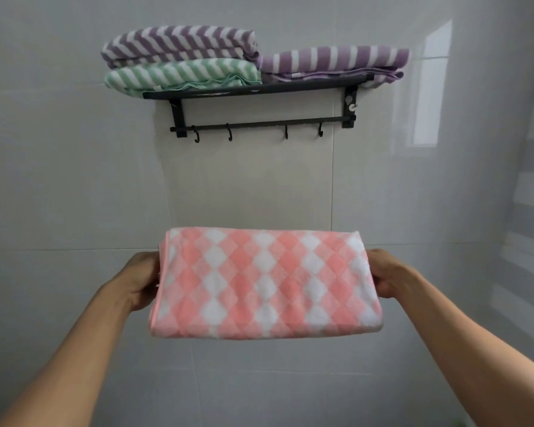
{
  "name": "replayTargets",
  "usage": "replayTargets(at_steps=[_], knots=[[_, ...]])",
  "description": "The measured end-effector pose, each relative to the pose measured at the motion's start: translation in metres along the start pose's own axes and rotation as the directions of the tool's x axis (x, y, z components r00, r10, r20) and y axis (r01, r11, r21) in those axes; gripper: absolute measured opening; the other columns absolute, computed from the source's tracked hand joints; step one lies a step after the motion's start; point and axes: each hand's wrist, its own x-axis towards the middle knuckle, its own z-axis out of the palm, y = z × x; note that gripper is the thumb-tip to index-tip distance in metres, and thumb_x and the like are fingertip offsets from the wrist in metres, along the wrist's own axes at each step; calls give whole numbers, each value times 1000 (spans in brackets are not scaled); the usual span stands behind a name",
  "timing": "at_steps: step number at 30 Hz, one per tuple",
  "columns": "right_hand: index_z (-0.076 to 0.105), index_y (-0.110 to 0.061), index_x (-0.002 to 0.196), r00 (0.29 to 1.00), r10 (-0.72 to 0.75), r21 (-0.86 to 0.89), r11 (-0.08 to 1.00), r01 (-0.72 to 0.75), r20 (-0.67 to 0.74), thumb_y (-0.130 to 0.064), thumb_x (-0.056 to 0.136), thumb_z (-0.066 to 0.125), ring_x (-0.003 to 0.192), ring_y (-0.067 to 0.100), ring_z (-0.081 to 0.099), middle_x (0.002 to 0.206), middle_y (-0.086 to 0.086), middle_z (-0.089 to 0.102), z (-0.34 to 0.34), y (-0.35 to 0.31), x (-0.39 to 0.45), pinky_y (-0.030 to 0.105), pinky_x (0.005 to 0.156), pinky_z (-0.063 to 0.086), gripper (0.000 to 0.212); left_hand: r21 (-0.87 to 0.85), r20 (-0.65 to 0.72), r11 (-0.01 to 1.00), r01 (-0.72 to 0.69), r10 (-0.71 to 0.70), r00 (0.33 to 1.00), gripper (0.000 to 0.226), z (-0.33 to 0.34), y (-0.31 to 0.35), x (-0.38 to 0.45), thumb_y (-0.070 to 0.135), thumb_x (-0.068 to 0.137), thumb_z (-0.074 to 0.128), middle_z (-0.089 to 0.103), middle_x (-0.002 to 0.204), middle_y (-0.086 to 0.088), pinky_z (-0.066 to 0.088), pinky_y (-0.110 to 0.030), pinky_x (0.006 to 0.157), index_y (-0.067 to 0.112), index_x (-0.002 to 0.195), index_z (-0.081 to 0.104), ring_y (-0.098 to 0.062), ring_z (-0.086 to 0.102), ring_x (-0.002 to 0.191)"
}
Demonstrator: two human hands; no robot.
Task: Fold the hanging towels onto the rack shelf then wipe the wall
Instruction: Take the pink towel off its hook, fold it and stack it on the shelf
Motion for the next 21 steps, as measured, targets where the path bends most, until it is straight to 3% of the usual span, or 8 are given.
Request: replayTargets(at_steps=[3, 6, 8, 9, 12, 14, 16, 21], knots=[[46, -16, 63, 994, 90, 65, 993, -94, 55, -16, 86, 59, 48, 20, 40, 56, 2, 41, 6, 0, -2, 29, 53, 38, 27, -56, -17, 998, 5, -6, 1000, 23, 15, 0, -5, 17, 99, 57, 70, 69, -13, 51, -26, 40, 0, 85, 65, -23, 66, 52], [40, -15, 52, 987, 151, 264, 951, -158, 47, -15, 94, 38, 35, 16, 33, 47, -1, 34, 7, 9, 10, 17, 43, 36, 42, -185, 15, 982, 40, -38, 999, 32, 10, -7, 1, 33, 98, 57, 68, 83, -14, 53, -26, 45, 4, 88, 66, -25, 69, 59], [51, -15, 73, 978, 170, 341, 918, -201, 116, -42, 81, 59, 61, 21, 46, 68, 4, 45, 6, 17, 13, 30, 71, 44, 30, -258, 105, 956, 143, -119, 987, 55, 5, -13, 2, 51, 85, 62, 68, 98, -20, 59, -38, 70, -1, 99, 68, -35, 72, 85], [56, -17, 89, 975, 156, 329, 923, -200, 156, -54, 70, 72, 81, 27, 48, 81, 6, 49, 2, 25, 21, 39, 82, 41, 44, -253, 153, 953, 168, -132, 979, 71, 3, -16, -1, 58, 72, 72, 69, 104, -21, 58, -43, 78, -4, 107, 68, -40, 69, 97], [65, 5, 119, 951, 100, 109, 985, -137, 294, -45, 70, 86, 109, 44, 59, 108, 21, 68, 5, 28, 12, 50, 89, 49, 74, -83, 254, 984, 160, -134, 958, 92, 8, -27, -9, 31, 37, 102, 72, 110, -26, 61, -47, 73, -11, 111, 67, -41, 71, 98], [58, 16, 122, 965, 91, -66, 995, -76, 247, -19, 61, 92, 103, 55, 66, 108, 29, 72, 11, 28, 0, 60, 84, 55, 79, -52, 210, 989, 141, -127, 969, 70, 13, -33, -13, 10, 52, 95, 71, 110, -30, 62, -48, 67, -15, 110, 66, -40, 74, 89], [56, 19, 117, 989, 57, -89, 995, -45, 138, -7, 62, 89, 96, 56, 68, 101, 31, 73, 8, 30, 4, 71, 85, 52, 69, -89, 136, 988, 123, -111, 984, 46, 11, -38, -11, 5, 70, 81, 72, 107, -29, 62, -45, 60, -15, 109, 66, -36, 75, 81], [63, -12, 118, 997, -77, -143, 987, 73, -21, -18, 96, 64, 94, 43, 73, 106, 18, 74, 14, 25, 5, 67, 88, 52, 23, -152, 91, 985, 84, -70, 993, 32, 16, -45, -9, 18, 89, 71, 74, 103, -24, 62, -42, 60, -6, 110, 66, -34, 75, 81]])
